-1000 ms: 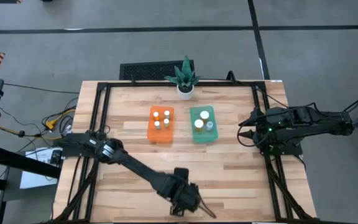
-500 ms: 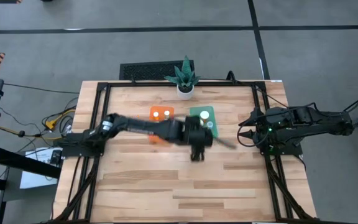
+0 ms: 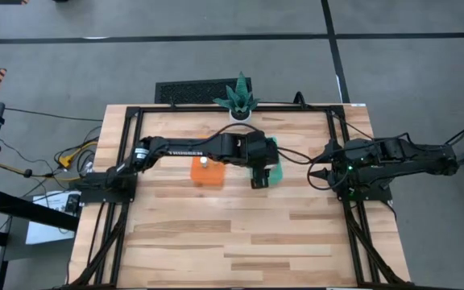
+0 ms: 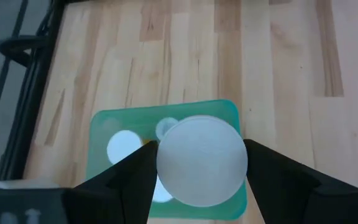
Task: Pick and place medicine bottles into bin by pill shape (circle, oval)
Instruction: Put the orange pill bottle into the green bin
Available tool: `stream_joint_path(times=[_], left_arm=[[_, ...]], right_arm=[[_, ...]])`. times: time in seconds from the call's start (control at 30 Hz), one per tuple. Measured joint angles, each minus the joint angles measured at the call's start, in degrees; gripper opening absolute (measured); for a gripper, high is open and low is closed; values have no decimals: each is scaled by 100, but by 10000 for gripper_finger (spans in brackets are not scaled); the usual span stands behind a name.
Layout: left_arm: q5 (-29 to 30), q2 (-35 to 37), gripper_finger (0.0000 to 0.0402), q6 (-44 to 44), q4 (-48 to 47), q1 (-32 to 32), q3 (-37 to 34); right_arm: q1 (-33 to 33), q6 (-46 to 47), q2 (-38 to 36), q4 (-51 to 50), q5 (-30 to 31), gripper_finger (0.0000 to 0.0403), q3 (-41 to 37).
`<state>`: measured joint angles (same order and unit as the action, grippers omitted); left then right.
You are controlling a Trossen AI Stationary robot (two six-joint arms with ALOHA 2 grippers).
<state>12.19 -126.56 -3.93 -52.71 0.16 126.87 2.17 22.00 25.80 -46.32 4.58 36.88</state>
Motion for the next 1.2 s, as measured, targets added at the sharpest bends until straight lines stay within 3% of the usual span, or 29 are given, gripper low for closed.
stream_joint_path(times=[0.2,0.3,0.87,1.2], left_arm=[[-216,-26,220,160,322,5,-566],[66,-16,220,221,497,-48,-812],[-101,-359,220,163,1010,125,-803],[-110,-385,220,159,808,95,-805]], right_arm=[[0,0,0,0,0,255,0],[0,0,0,0,0,255,0],[-2,2,-1,6,2,255,0],[-1,4,-2,5,1,255,2]])
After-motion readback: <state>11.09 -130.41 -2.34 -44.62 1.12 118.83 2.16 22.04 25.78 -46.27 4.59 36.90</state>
